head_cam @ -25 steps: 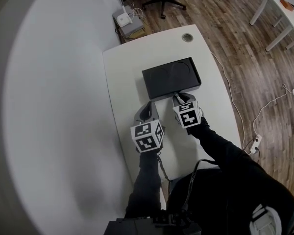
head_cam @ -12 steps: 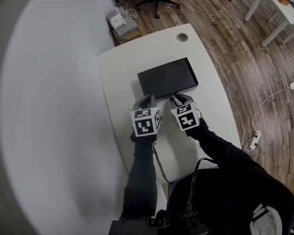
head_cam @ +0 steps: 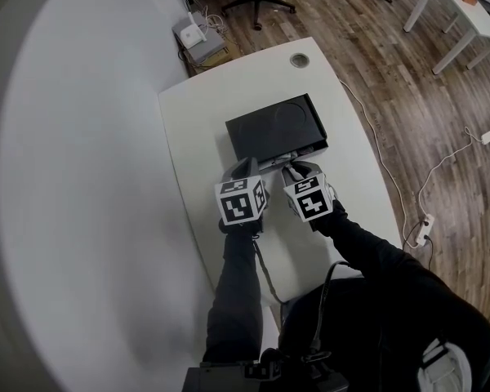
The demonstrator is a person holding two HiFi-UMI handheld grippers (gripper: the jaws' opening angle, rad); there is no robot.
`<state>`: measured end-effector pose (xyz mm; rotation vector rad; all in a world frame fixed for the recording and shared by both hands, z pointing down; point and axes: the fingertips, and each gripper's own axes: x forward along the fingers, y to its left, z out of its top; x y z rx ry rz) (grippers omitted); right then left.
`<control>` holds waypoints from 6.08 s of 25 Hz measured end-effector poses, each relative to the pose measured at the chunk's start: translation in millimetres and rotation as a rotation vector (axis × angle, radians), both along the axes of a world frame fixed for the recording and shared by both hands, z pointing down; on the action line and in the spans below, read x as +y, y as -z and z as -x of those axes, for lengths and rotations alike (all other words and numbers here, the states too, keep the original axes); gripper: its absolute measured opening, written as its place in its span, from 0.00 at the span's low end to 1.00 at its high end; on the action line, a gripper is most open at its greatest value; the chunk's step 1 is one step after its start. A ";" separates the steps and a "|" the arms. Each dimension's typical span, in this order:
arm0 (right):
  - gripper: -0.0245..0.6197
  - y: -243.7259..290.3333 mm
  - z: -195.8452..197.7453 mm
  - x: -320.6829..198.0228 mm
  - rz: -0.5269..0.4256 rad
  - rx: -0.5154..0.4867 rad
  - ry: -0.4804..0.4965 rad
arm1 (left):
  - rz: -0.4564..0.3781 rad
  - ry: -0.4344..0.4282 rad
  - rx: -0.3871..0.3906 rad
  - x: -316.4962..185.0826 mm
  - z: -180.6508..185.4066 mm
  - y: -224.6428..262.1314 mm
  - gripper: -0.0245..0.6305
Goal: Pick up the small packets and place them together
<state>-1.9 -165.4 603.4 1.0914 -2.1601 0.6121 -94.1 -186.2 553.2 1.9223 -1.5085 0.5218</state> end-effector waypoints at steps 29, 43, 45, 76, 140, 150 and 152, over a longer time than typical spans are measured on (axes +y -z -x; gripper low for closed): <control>0.15 -5.9 -17.8 55.2 0.034 0.015 0.017 | 0.058 -0.016 -0.007 10.6 -4.8 -1.7 0.04; 0.15 -7.4 -18.5 75.0 0.047 0.015 0.012 | 0.072 -0.009 -0.001 11.7 -3.1 -4.0 0.04; 0.15 -7.3 -20.4 78.6 0.048 0.015 0.014 | 0.077 -0.008 0.000 13.6 -4.8 -4.3 0.04; 0.24 57.9 -73.0 28.4 0.065 0.063 0.402 | 0.031 0.154 0.190 109.6 -13.1 13.5 0.04; 0.06 81.7 -40.9 -137.0 -0.043 0.330 0.506 | 0.080 0.174 0.215 136.0 -39.2 11.4 0.04; 0.07 67.9 -38.1 -143.3 -0.007 0.338 0.500 | 0.096 0.191 0.214 132.6 -29.8 5.4 0.04; 0.08 66.9 -39.9 -143.5 0.001 0.338 0.499 | 0.098 0.189 0.213 131.5 -30.1 4.4 0.04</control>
